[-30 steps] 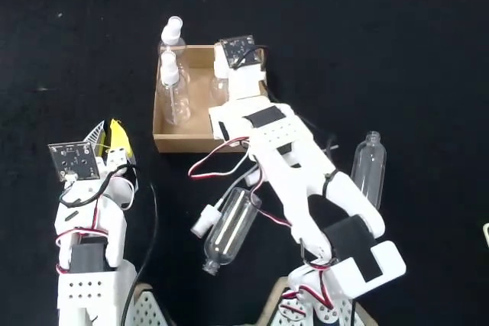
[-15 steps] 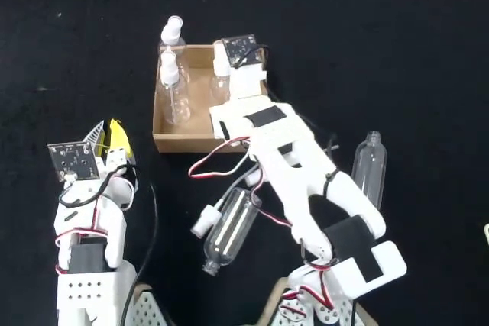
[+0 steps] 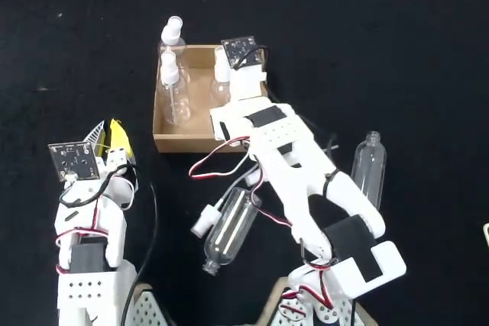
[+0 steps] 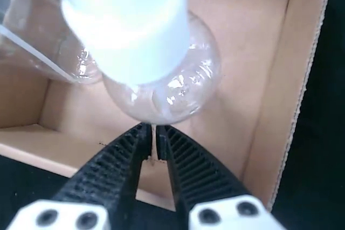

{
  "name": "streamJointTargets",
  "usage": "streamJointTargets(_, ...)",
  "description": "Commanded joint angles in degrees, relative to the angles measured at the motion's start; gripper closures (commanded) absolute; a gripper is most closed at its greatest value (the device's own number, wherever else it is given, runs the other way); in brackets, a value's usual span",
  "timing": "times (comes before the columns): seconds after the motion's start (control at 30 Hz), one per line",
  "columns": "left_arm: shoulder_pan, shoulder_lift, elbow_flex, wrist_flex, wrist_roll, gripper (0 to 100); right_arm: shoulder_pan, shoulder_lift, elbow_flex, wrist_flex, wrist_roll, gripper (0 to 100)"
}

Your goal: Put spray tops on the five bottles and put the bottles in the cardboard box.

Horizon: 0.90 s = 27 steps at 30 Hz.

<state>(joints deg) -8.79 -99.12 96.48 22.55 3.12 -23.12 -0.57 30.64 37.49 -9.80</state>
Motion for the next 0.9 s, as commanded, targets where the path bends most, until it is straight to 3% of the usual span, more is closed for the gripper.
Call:
streamJointTargets(0.0,-0.48,0.26,1.19,-1.23,-0.35,95,0.62,-0.84,-2.86,0.35,-0.18,98.8)
streamJointTargets(0.87,-0.48,0.26,1.19,-1.23,-0.35,95,0.97,-0.22,0.57,0.18,-0.53,98.8)
